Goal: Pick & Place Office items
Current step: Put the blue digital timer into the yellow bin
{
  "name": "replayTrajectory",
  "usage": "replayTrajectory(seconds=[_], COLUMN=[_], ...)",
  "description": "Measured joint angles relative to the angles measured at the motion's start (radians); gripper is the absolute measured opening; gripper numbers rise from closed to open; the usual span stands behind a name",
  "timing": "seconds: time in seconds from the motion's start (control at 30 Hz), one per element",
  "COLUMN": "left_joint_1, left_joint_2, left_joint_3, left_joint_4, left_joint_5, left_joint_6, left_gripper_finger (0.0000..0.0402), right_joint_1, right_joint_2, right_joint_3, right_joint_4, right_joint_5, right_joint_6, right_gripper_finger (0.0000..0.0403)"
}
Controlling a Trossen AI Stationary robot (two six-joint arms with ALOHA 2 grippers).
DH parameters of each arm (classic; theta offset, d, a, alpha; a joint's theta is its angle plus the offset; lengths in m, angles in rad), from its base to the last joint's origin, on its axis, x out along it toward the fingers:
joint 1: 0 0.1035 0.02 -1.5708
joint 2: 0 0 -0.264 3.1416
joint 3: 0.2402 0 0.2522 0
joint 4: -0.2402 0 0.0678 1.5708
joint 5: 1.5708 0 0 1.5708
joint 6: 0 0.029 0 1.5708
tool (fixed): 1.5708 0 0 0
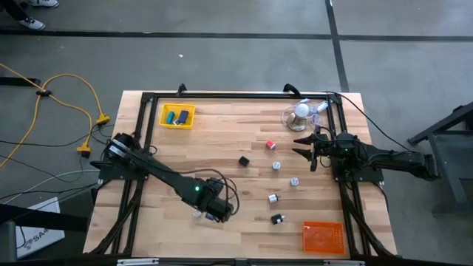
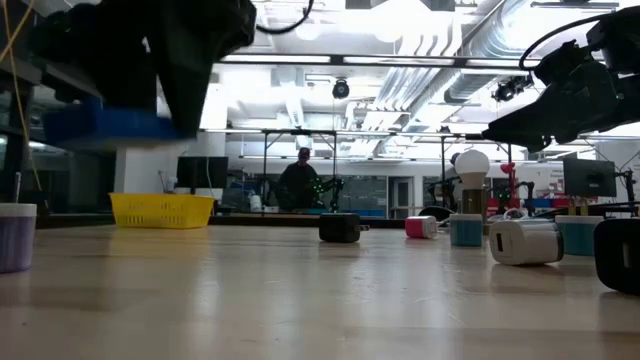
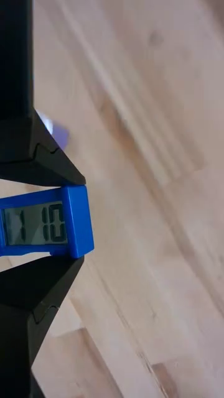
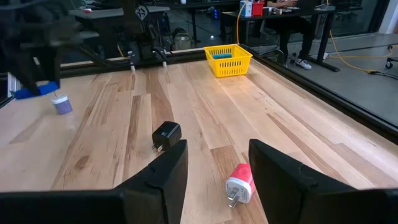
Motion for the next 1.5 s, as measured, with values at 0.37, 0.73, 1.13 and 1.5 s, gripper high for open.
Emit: replayTrajectory(seconds=[0.37,0.73,1.13,1.5], left_joint_1=[0.147,0.375,0.645,0.923], left_joint_2=[-0.132,-0.198,-0.211,-0.211], left_joint_3=[0.000,0.000,-0.001,-0.002], left_joint_4=[-0.189,-0.276,-0.330,-0.339], left_joint_5=[0.005,0.067,0.089,0.131], left_joint_6=[0.170,0.385,0.609,0.778], left_gripper_finger=[0.0163,0.0163,0.0163,0.0163], right_joint_1=[0.000,0.000,0.000,0.000], right_joint_2=[0.000,0.000,0.000,0.000], right_joint_3=[0.000,0.000,0.000,0.000], right_joint_4=[0.000,0.000,0.000,0.001], right_joint_5=[0.000,0.000,0.000,0.000], right_joint_6=[0.000,0.000,0.000,0.000], right_gripper_finger=[0.0158,0.0158,0.0158,0.0158])
